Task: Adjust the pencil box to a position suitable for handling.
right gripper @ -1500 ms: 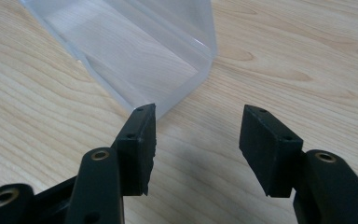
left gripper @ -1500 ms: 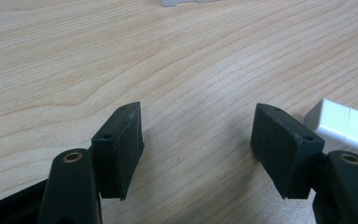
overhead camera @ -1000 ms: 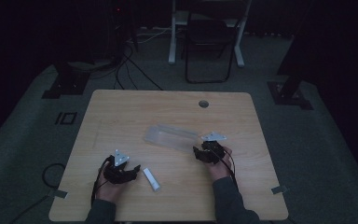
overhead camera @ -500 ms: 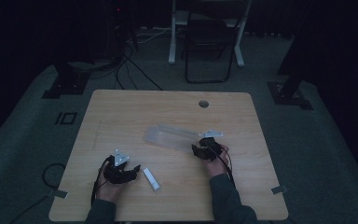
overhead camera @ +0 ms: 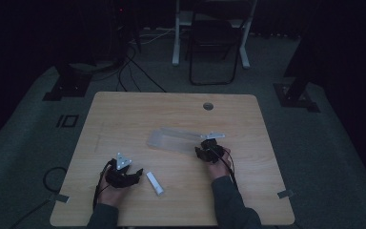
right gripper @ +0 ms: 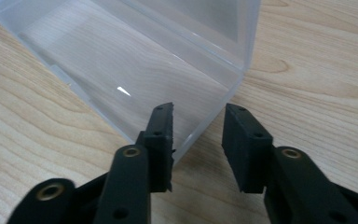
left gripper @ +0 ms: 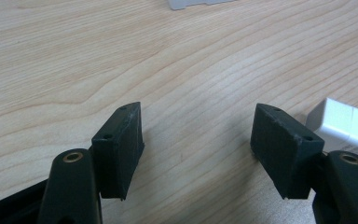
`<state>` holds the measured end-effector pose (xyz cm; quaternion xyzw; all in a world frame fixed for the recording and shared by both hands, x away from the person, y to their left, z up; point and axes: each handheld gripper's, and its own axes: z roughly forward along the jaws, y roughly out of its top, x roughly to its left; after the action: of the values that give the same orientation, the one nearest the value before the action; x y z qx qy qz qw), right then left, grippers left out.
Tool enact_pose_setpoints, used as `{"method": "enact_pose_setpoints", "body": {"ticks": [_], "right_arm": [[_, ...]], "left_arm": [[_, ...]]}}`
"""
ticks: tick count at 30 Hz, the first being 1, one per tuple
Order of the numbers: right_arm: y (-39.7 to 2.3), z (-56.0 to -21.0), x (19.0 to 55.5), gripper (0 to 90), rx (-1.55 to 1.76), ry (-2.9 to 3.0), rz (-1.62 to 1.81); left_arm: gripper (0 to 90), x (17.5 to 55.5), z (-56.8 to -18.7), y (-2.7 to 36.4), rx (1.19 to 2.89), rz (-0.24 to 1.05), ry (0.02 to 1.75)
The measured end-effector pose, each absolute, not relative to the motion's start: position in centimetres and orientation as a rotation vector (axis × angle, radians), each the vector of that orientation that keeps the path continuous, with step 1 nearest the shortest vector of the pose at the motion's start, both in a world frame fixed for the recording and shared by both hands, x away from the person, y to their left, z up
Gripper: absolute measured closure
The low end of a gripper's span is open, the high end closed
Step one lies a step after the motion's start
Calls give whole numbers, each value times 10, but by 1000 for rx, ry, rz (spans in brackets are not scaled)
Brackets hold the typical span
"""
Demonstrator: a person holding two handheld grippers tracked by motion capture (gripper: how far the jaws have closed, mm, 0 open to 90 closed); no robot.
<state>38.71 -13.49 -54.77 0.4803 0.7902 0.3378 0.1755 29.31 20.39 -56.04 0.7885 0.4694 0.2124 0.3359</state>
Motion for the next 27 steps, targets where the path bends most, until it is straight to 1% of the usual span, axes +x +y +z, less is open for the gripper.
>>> {"method": "enact_pose_setpoints", "body": {"ticks": [6,7,14,24,27], "right_arm": [[-133,-549,390,698,1363,2234,952],[-132,-549,391,721,1370,2227,952],[-126,-549,394,789,1373,2233,973],[-106,-547,399,876,1324,2283,964],[-100,-547,402,888,1307,2282,941]], "left_arm": [[364,292,-558,204,2061,584,1257],[369,292,-558,203,2067,590,1253],[369,290,-557,199,2087,640,1241],[366,289,-556,198,2099,651,1233],[366,289,-556,198,2099,649,1233]]}}
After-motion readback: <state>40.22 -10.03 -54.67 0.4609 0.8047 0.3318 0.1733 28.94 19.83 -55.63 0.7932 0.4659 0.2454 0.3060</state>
